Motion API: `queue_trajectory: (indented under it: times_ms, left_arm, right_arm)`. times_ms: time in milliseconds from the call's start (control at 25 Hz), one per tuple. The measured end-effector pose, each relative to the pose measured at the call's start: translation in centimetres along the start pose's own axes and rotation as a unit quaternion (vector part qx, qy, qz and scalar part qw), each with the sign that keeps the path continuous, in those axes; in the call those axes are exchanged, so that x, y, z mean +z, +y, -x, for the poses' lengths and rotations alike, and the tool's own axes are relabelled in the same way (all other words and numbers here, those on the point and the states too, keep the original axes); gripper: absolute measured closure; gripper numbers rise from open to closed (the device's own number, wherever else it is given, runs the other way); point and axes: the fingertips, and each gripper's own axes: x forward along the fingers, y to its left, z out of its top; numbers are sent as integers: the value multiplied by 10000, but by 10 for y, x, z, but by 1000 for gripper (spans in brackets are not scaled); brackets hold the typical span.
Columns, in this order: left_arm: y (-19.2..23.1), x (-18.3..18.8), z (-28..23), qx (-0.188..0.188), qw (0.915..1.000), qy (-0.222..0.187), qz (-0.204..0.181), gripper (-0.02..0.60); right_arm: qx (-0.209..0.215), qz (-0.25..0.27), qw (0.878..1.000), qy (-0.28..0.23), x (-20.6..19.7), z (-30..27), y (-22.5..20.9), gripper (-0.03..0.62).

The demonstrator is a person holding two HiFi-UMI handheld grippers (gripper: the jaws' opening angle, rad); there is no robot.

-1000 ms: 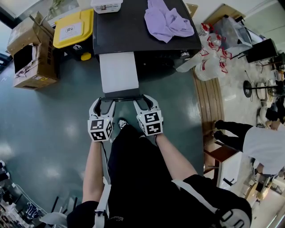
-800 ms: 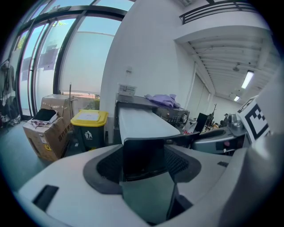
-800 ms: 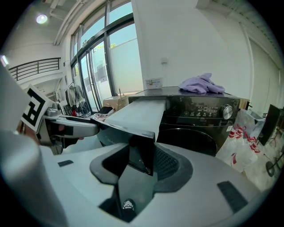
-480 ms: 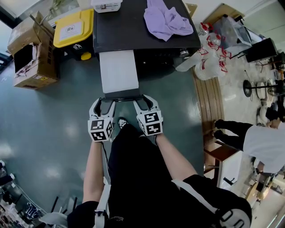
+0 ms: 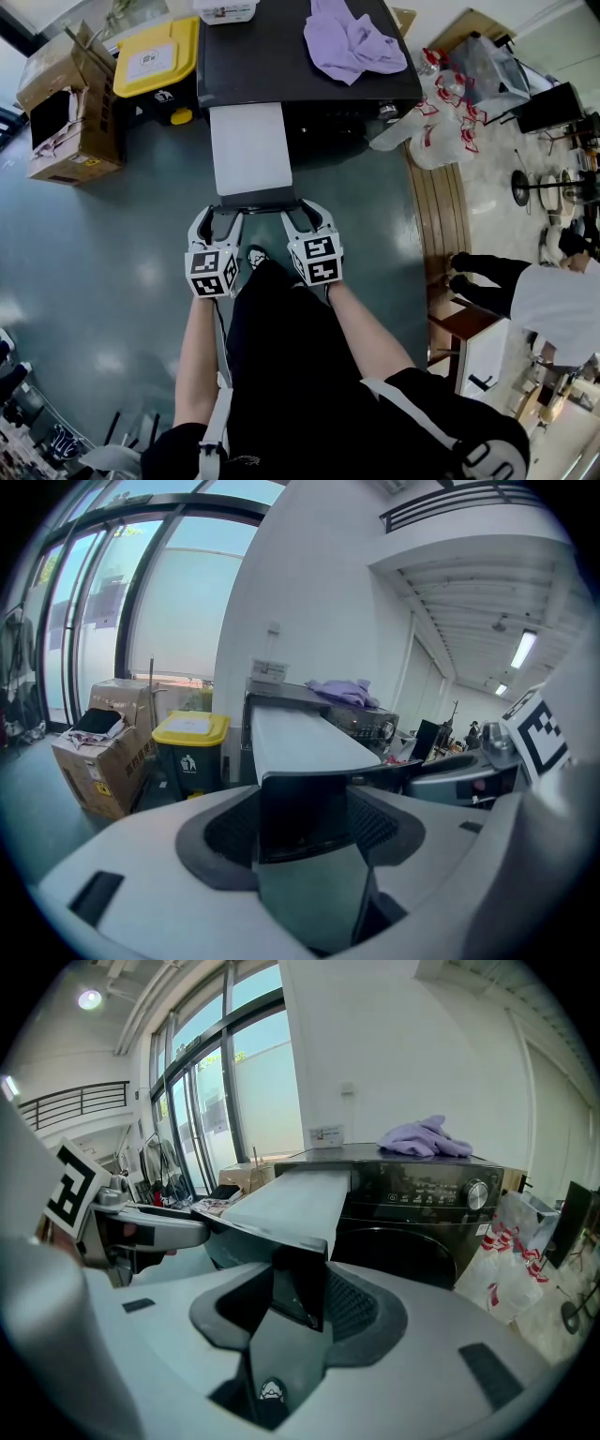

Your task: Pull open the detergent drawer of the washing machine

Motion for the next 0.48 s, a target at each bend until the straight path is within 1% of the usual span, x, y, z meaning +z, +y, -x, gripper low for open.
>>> queue_trajectory:
  times_ms: [480]
  left_arm:
    - [-5,-4,5,25,10000,7,0,308]
  right_arm:
    - [6,-12,10000,34,-5,5,0,421]
